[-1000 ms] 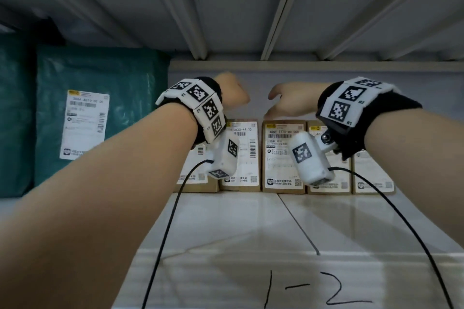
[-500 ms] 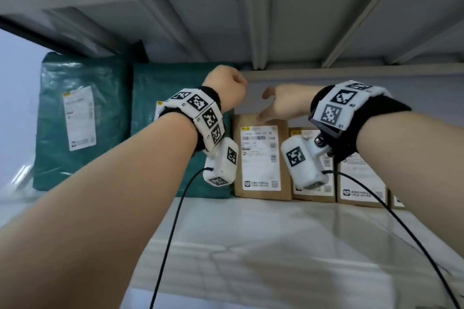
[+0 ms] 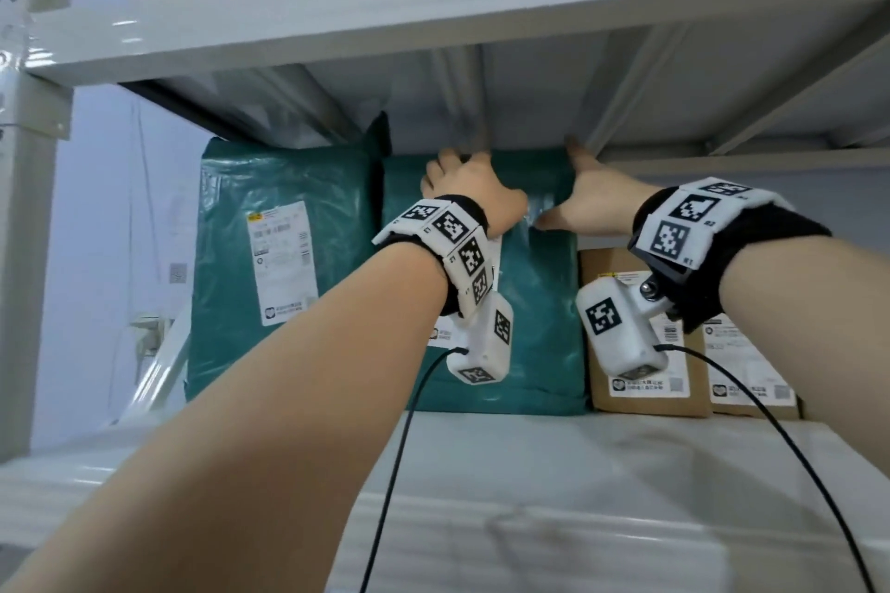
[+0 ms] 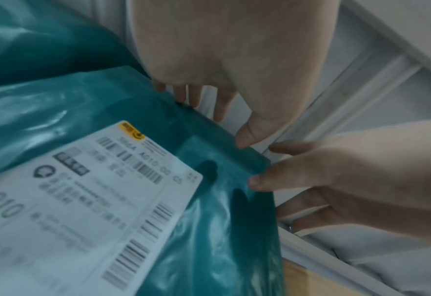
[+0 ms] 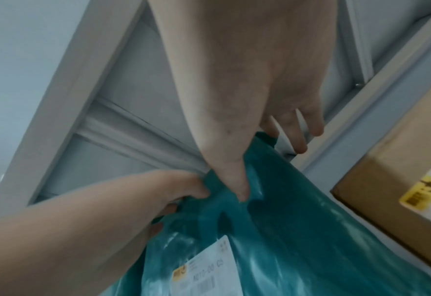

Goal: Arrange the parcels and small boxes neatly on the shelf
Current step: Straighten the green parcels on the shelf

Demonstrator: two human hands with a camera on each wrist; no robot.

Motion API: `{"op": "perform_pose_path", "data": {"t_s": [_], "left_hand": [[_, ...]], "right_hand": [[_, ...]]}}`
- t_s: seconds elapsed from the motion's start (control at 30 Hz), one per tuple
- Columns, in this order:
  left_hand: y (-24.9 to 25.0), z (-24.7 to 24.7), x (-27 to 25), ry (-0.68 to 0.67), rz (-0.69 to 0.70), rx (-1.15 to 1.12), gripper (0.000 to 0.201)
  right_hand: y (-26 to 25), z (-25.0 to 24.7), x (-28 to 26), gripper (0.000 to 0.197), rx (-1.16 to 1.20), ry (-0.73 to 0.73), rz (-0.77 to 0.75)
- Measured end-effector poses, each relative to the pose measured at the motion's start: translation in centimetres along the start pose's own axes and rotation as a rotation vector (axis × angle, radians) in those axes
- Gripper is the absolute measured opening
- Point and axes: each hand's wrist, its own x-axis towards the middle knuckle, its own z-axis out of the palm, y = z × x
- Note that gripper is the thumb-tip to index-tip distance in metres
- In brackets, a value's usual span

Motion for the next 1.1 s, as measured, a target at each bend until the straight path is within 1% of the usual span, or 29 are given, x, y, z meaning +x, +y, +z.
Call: {"op": "perform_pose_path", "data": {"t_s": [0.07, 0.1, 0.17, 0.23, 0.33, 0.4, 0.5, 0.57, 0.73, 0.83, 0.97, 1.1], "left_hand": [[-1.0, -0.7, 0.4, 0.024, -0.033, -0.018, 0.060], [-1.5, -1.2, 0.8, 0.043, -0.054, -0.023, 0.058], [-2.7, -2.5, 1.9, 0.075, -0.096, -0.006, 0.056], [-3.9, -3.9, 3.0, 0.087, -0.153, 0.037, 0.059], [-5.9, -5.1, 4.0, 0.150, -0.255, 0.066, 0.060], [-6.9, -5.2, 4.3, 0.182, -0.292, 0.053, 0.057], [-7.6, -4.7, 4.7, 0.093, -0.280, 0.055, 0.057], [-7.7, -4.5, 4.9, 0.074, -0.263, 0.057, 0.057], [-7.5, -3.6, 4.8, 0.153, -0.241, -0.025, 0.056], [-7.8, -3.2, 4.9, 0.159, -0.226, -0.056, 0.057], [-7.9, -2.9, 5.1, 0.179, -0.225, -0.063, 0.057], [-7.6, -2.2, 4.8, 0.255, -0.229, -0.079, 0.059]], "right_hand": [[0.0, 0.1, 0.1, 0.097, -0.023, 0.040, 0.021], [0.0, 0.0, 0.3, 0.094, -0.034, 0.052, 0.025], [-0.3, -0.2, 0.7, 0.098, -0.056, 0.058, 0.040], [-0.6, -0.2, 0.9, 0.099, -0.074, 0.056, 0.044], [-1.2, -0.2, 1.4, 0.088, -0.101, 0.096, 0.038], [-1.5, -0.2, 2.0, 0.086, -0.099, 0.118, 0.049], [-1.8, 0.0, 2.4, 0.084, -0.078, 0.135, 0.046], [-2.0, 0.3, 2.4, 0.083, -0.079, 0.154, 0.041], [-2.2, 1.0, 2.4, 0.086, -0.104, 0.149, 0.024], [-2.3, 1.1, 2.5, 0.086, -0.099, 0.139, 0.019], [-2.5, 1.0, 2.6, 0.088, -0.114, 0.110, 0.053], [-2.7, 0.9, 2.5, 0.088, -0.129, 0.102, 0.085]]}}
